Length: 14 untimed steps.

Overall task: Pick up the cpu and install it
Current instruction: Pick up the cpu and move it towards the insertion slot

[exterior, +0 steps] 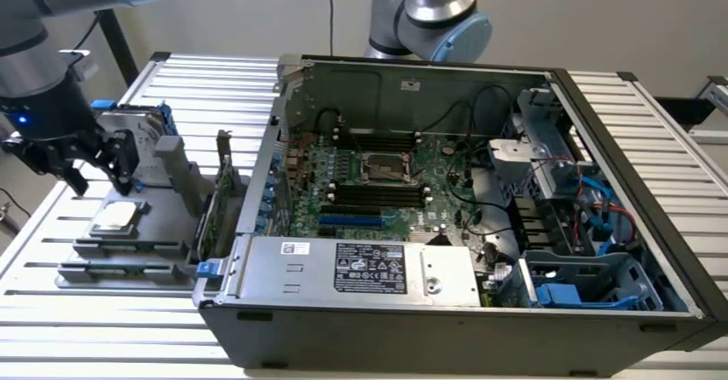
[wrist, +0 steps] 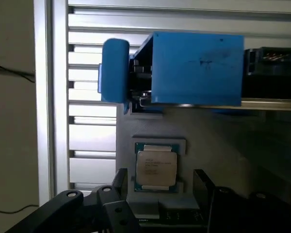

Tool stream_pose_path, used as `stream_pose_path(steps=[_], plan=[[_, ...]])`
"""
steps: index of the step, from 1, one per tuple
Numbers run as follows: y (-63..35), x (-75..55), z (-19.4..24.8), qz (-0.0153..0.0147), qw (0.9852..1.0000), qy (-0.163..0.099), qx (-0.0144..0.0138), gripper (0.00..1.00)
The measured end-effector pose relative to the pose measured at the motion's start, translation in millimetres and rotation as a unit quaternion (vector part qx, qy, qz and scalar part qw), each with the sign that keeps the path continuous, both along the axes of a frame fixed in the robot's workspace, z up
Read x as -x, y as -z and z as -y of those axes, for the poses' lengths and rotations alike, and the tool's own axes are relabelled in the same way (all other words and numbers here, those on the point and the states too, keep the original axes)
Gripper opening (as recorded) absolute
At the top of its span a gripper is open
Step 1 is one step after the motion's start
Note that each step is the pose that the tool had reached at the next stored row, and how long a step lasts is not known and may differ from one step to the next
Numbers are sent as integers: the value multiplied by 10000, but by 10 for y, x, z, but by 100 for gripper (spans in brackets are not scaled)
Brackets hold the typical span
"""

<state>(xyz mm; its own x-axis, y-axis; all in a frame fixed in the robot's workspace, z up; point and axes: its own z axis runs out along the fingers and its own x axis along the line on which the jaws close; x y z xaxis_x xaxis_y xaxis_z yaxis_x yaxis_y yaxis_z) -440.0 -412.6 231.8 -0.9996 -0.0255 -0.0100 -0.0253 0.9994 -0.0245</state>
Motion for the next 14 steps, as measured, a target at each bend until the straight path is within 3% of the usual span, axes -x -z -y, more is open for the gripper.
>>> stream_pose_path(steps=[14], plan=[[253, -1, 27, -7, 10000, -32, 0, 65]])
